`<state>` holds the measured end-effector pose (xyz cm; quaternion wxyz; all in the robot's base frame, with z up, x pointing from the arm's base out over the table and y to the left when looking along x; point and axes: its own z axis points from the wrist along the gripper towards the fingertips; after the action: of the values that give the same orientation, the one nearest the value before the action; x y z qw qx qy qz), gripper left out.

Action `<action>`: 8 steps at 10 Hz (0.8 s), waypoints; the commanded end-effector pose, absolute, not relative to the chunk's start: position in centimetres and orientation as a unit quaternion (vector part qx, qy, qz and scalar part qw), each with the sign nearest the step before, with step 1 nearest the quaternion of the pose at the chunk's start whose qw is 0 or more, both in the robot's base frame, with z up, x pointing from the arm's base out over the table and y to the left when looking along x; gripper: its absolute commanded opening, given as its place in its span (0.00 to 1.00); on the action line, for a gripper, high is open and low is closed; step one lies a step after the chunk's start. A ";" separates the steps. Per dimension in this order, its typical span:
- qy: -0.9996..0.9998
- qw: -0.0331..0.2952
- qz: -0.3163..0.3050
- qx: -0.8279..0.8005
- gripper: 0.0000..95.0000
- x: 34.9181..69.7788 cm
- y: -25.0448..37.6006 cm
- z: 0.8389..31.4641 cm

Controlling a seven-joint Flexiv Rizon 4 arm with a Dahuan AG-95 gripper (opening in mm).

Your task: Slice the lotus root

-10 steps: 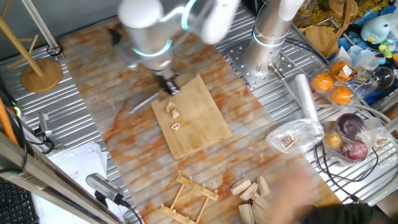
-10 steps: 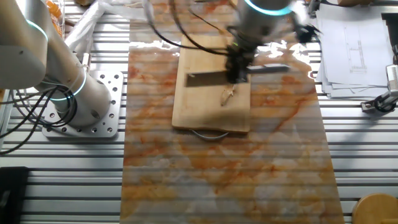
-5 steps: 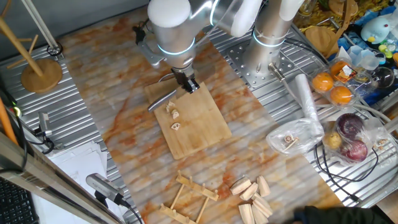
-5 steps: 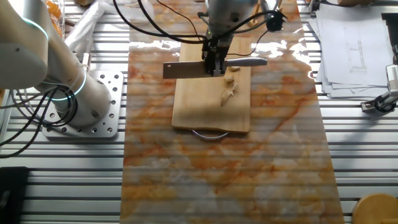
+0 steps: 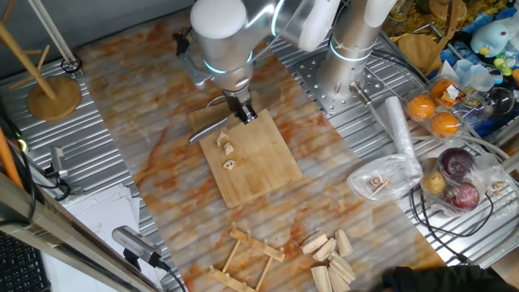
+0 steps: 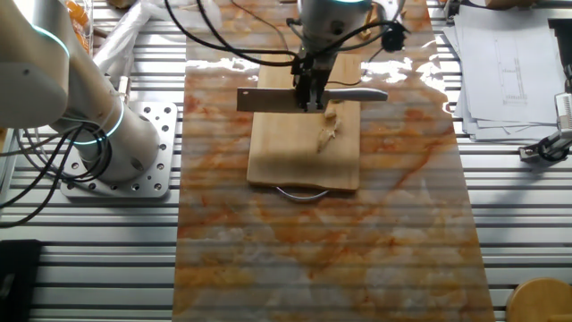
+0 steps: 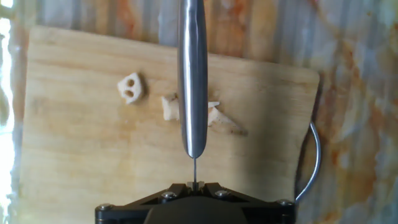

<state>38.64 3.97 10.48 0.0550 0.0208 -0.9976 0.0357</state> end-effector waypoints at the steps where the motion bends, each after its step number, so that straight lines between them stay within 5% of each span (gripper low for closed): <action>1: -0.998 0.044 0.034 0.020 0.00 39.3 2.7 10.0; 8: -0.999 0.025 0.031 -0.008 0.00 41.7 1.6 8.1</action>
<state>41.86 1.51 8.11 0.0221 -0.0104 -0.9992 0.0320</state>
